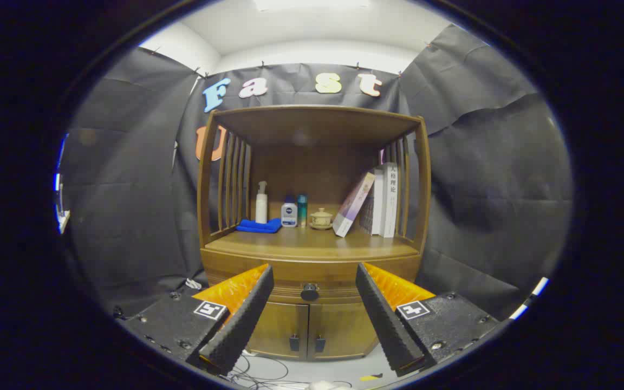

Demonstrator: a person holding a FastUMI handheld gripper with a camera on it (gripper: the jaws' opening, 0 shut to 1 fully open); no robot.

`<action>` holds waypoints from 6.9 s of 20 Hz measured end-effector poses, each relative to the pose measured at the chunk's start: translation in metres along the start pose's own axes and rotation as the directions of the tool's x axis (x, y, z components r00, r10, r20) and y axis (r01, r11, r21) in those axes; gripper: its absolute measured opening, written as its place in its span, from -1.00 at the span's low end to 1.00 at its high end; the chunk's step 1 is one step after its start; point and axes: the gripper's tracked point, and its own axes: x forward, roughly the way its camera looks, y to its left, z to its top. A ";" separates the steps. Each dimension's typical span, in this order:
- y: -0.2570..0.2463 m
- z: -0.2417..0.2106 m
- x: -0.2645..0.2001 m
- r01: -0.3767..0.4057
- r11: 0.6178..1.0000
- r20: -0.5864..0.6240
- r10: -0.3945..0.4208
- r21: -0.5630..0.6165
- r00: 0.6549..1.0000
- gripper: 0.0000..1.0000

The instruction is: Pull open the drawer, take out the items inside it, and place them on the countertop above the cabinet.

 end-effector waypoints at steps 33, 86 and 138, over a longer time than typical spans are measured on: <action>0.012 -0.135 0.182 -0.006 0.999 -0.118 0.002 -0.034 0.993 0.99; 0.006 -0.178 0.032 -0.021 0.999 -0.195 0.029 0.043 0.980 -0.25; 0.032 -0.123 0.171 0.056 0.996 -0.867 0.032 0.069 0.497 0.91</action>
